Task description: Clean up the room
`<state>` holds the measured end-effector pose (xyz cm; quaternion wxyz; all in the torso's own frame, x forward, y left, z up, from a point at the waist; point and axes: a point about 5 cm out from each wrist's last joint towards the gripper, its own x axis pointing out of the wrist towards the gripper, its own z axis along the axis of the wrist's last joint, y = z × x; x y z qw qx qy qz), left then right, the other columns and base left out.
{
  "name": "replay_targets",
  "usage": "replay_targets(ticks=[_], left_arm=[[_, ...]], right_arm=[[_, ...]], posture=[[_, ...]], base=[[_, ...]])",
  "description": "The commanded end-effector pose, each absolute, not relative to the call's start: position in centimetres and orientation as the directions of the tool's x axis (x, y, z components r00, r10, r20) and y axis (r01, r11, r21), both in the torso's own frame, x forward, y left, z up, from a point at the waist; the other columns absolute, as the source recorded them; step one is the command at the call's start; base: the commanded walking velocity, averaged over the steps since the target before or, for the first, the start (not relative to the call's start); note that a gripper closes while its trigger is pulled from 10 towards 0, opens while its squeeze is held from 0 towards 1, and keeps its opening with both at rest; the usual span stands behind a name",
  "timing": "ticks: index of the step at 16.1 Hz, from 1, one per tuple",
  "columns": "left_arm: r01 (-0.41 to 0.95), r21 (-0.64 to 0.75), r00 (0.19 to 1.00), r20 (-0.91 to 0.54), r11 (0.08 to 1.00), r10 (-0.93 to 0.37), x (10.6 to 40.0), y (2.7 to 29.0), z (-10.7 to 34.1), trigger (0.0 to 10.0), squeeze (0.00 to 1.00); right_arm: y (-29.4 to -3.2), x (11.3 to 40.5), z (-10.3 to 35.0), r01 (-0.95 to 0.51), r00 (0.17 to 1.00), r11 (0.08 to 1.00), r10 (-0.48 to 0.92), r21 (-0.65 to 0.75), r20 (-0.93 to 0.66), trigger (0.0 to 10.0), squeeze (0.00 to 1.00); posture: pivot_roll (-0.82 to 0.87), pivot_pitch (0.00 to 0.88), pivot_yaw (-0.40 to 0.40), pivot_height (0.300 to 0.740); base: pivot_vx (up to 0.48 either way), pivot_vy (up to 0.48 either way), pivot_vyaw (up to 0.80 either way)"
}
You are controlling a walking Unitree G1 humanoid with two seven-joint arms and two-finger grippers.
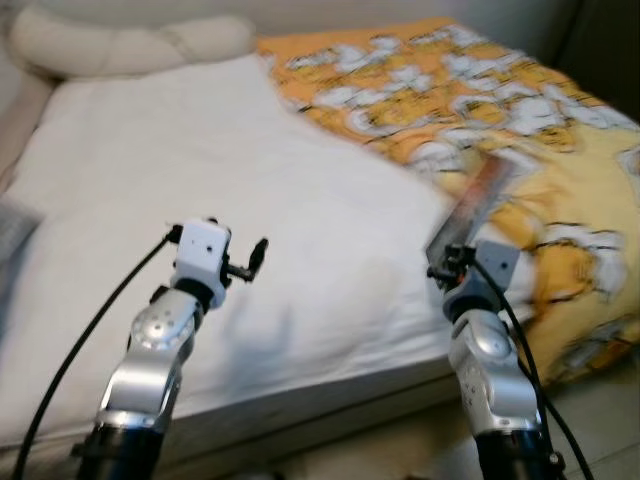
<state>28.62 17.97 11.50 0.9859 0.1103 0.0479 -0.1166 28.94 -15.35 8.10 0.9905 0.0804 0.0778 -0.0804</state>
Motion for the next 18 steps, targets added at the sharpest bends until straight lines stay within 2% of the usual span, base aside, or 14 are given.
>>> replay_targets(ticks=[1,13,18], left_arm=[[0.233,0.216,0.971,-0.106,0.948,-0.214,28.88,18.12,11.95,10.0,0.0],[0.227,0.211,0.973,-0.101,0.951,-0.21,28.91,17.98,11.94,10.0,0.0],[0.196,0.215,0.98,-0.07,0.957,-0.185,29.19,17.81,12.39,10.0,0.0]], right_arm=[[-14.57,29.39,9.2,0.132,0.987,0.98,-0.115,0.151,-0.113,10.0,0.0],[-14.35,29.62,9.19,0.11,0.989,0.983,-0.094,0.147,-0.115,10.0,0.0],[-13.84,30.09,9.56,0.04,0.994,0.991,-0.026,0.129,-0.104,10.0,0.0]], posture=[[0.08,0.0,0.028,0.74],[0.09,0.0,0.019,0.74],[0.09,0.0,0.018,0.74]], base=[[0.0,0.39,0.0],[0.0,0.392,0.0],[0.0,0.0,0.0]])
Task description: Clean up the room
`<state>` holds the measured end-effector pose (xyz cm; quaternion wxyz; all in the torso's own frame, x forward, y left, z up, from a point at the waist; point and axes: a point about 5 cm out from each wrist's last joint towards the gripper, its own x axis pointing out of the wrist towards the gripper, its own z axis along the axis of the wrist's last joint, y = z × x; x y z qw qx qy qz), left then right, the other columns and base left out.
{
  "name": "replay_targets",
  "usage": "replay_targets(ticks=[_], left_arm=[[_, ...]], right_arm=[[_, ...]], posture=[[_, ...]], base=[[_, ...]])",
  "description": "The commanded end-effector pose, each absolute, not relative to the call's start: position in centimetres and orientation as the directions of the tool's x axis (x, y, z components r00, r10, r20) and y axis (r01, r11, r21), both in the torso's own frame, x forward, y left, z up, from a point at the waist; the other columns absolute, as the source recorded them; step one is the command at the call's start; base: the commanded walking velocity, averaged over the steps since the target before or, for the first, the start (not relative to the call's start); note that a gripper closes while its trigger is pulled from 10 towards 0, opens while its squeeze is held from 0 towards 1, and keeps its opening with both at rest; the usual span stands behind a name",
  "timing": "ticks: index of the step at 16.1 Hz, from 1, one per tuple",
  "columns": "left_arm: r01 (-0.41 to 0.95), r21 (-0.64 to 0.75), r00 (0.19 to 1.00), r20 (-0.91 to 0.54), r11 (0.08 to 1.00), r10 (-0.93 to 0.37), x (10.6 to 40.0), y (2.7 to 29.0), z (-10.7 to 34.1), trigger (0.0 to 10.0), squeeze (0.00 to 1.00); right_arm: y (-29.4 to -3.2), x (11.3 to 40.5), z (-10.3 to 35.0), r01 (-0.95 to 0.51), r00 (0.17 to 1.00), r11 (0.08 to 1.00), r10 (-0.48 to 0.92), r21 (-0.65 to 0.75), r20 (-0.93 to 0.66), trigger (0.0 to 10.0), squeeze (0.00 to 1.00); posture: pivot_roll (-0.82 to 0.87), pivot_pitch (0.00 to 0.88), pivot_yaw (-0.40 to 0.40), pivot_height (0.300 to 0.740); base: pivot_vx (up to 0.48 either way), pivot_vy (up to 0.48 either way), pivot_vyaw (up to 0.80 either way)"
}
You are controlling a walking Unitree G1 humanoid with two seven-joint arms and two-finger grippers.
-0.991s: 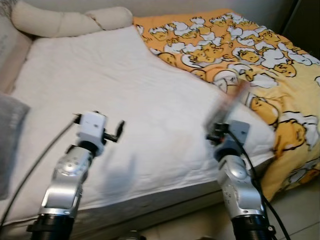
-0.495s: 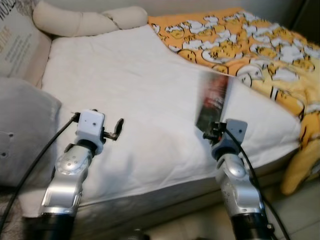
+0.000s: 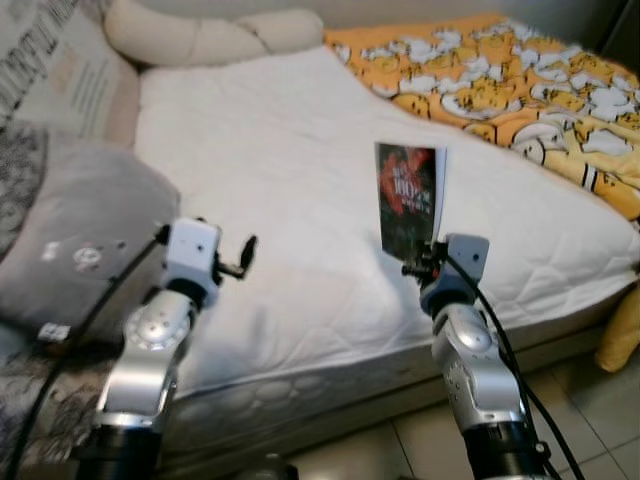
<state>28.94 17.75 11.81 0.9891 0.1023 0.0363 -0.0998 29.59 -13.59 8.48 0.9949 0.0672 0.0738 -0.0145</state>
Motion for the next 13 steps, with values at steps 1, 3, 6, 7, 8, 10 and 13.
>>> replay_targets(ticks=[1,3,6,7,8,10,13], left_arm=[[0.203,0.206,0.979,-0.068,0.957,-0.193,29.2,17.7,12.45,10.0,0.0],[0.201,0.204,0.979,-0.065,0.958,-0.192,29.22,17.63,12.51,10.0,0.0],[0.2,0.198,0.979,-0.061,0.96,-0.192,29.29,17.6,12.55,10.0,0.0],[0.201,0.197,0.979,-0.061,0.96,-0.192,29.33,17.63,12.55,10.0,0.0],[0.201,0.197,0.979,-0.061,0.96,-0.192,29.35,17.65,12.56,10.0,0.0],[0.201,0.196,0.979,-0.059,0.96,-0.193,29.41,17.7,12.66,10.0,0.0],[0.203,0.195,0.979,-0.057,0.959,-0.195,29.54,17.72,12.88,10.0,0.0]], right_arm=[[-13.57,30.06,9.56,0.013,0.995,0.994,-0.001,0.112,-0.103,10.0,0.0],[-13.05,29.97,9.5,-0.029,0.993,0.995,0.039,0.094,-0.109,10.0,0.0],[-13.2,30.04,9.45,-0.023,0.993,0.996,0.033,0.089,-0.112,10.0,0.0],[-13.39,30.06,9.46,-0.012,0.993,0.997,0.021,0.077,-0.112,10.0,0.0],[-13.44,30.08,9.47,-0.009,0.994,0.997,0.017,0.07,-0.111,10.0,0.0],[-13.75,30.12,9.48,0.017,0.994,0.995,-0.006,0.096,-0.111,10.0,0.0],[-13.36,30.19,9.63,-0.026,0.994,0.997,0.034,0.074,-0.105,10.0,0.0]], posture=[[0.09,0.0,0.018,0.74],[0.09,0.0,0.02,0.74],[0.09,0.0,0.03,0.74],[0.08,0.0,0.03,0.74],[0.08,0.0,0.031,0.74],[0.08,0.0,0.032,0.74],[0.08,0.0,0.037,0.74]], base=[[0.0,0.0,0.0],[0.0,0.0,0.4],[0.0,0.0,0.8],[0.0,0.0,0.8],[0.0,0.0,0.8],[0.247,0.0,0.0],[0.273,0.0,0.0]])
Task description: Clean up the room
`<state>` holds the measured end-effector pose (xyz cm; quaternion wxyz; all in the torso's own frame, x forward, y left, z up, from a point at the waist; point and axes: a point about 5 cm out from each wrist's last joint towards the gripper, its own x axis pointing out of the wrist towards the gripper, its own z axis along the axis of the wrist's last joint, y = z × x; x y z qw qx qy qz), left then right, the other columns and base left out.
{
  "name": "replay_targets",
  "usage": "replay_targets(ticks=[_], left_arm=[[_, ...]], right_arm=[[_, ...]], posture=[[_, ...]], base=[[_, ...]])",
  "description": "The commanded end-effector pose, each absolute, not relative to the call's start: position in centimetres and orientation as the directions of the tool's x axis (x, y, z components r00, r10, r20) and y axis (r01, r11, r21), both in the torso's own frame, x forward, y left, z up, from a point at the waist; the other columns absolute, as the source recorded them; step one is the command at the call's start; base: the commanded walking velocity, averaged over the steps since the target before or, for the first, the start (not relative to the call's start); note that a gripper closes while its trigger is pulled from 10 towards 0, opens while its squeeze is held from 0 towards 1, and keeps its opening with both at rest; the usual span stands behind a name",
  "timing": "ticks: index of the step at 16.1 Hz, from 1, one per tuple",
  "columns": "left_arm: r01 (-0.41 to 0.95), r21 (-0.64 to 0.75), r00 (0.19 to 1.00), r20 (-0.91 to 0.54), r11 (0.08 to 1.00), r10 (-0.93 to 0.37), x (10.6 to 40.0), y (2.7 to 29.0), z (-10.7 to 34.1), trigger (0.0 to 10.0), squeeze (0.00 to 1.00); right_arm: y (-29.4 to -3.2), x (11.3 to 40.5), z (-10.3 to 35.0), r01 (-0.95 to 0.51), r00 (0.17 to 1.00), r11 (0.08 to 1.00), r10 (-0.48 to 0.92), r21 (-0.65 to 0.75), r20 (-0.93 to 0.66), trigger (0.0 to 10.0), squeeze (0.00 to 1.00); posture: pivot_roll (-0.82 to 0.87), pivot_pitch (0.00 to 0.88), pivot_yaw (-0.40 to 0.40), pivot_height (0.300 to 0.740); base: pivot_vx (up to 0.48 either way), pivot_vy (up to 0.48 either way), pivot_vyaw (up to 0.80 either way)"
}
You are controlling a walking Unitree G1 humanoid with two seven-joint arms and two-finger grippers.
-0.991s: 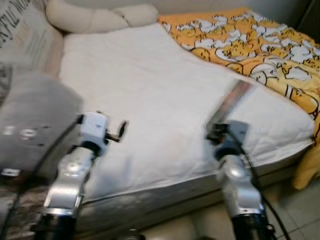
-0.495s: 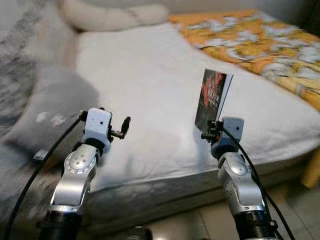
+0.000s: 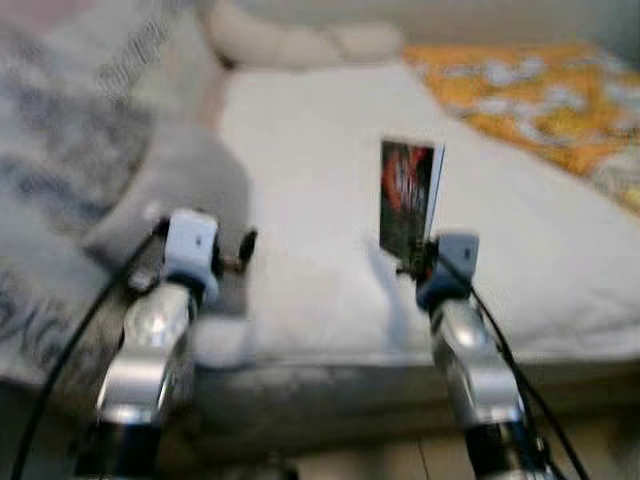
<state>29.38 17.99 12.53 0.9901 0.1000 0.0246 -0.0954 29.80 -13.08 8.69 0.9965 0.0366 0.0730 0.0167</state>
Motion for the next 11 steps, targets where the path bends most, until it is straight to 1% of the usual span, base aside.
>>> replay_targets(ticks=[1,5,7,11], left_arm=[[0.203,0.196,0.979,-0.057,0.959,-0.195,29.6,17.7,12.93,10.0,0.0],[0.203,0.194,0.979,-0.054,0.96,-0.196,29.7,17.56,13.05,10.0,0.0],[0.202,0.194,0.979,-0.055,0.96,-0.195,29.72,17.56,13.04,10.0,0.0],[0.2,0.191,0.98,-0.056,0.961,-0.193,29.7,17.51,12.91,10.0,0.0]], right_arm=[[-13.07,30.14,9.68,-0.051,0.993,0.996,0.058,0.07,-0.103,10.0,0.0],[-12.78,30.13,9.62,-0.077,0.991,0.996,0.081,0.044,-0.108,10.0,0.0],[-12.85,30.18,9.51,-0.068,0.991,0.996,0.075,0.064,-0.113,10.0,0.0],[-12.32,30.39,9.64,-0.14,0.983,0.989,0.144,0.04,-0.116,10.0,0.0]], posture=[[0.08,0.0,0.038,0.74],[0.08,0.0,0.036,0.74],[0.08,0.0,0.036,0.74],[0.08,0.0,0.033,0.74]], base=[[0.281,0.0,0.0],[0.281,0.0,0.74],[0.279,0.0,0.0],[0.269,0.0,0.0]])
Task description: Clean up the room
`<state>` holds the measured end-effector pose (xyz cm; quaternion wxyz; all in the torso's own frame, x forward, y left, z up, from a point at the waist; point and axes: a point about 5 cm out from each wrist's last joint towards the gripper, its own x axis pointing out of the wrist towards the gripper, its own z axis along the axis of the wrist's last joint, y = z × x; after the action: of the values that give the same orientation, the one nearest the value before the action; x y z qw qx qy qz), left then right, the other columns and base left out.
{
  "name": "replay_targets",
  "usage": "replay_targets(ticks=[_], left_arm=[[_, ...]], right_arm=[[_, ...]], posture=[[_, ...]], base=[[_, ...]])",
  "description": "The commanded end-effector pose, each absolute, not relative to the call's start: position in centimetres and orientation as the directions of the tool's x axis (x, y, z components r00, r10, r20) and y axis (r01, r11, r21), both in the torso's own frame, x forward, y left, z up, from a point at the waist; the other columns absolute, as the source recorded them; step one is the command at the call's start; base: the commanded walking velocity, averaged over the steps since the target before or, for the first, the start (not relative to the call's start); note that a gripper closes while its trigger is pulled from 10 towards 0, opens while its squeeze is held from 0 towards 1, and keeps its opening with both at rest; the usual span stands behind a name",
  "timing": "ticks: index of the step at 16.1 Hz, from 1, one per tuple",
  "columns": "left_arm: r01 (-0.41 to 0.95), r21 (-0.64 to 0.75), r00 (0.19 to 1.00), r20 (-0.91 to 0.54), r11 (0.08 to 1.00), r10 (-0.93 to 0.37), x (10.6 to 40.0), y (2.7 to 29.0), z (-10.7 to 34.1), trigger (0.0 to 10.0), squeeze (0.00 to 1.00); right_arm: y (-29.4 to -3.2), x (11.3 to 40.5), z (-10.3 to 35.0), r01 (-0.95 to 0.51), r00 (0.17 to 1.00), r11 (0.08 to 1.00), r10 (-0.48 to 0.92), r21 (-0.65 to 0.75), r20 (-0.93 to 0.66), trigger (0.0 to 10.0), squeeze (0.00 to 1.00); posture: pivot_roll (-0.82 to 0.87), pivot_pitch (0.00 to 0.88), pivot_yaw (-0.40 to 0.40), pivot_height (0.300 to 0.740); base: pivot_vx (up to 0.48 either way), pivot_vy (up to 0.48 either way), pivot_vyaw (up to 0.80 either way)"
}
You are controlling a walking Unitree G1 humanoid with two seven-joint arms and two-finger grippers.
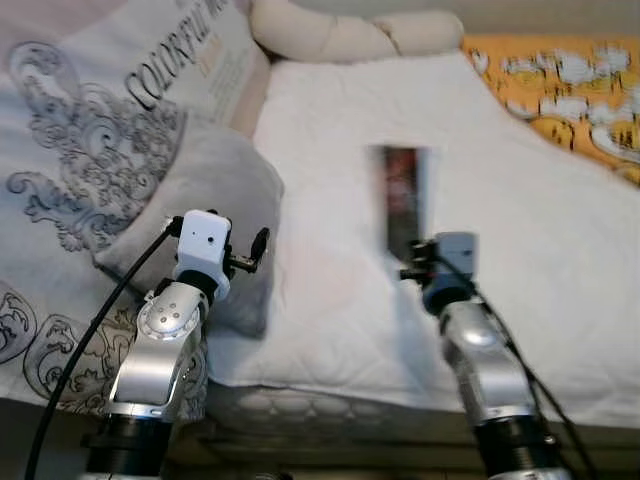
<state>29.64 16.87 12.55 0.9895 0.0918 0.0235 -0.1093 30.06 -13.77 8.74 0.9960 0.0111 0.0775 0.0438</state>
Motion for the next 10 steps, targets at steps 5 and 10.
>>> replay_targets(ticks=[5,10], left_arm=[[0.317,0.196,0.948,-0.078,0.928,-0.308,29.3,16.7,12.7,10.0,0.0],[0.619,0.181,0.784,-0.187,0.764,-0.591,28.0,15.8,12.9,10.0,0.0]], right_arm=[[-10.9,31.7,10.2,-0.29,0.937,0.937,0.319,0.196,-0.143,10.0,0.0],[-10.7,34.6,10.0,-0.363,0.824,0.852,0.483,0.378,-0.297,10.0,0.0]], posture=[[0.09,0.0,0.025,0.74],[0.11,0.0,0.017,0.74]], base=[[0.0,0.0,0.0],[0.0,0.0,0.0]])
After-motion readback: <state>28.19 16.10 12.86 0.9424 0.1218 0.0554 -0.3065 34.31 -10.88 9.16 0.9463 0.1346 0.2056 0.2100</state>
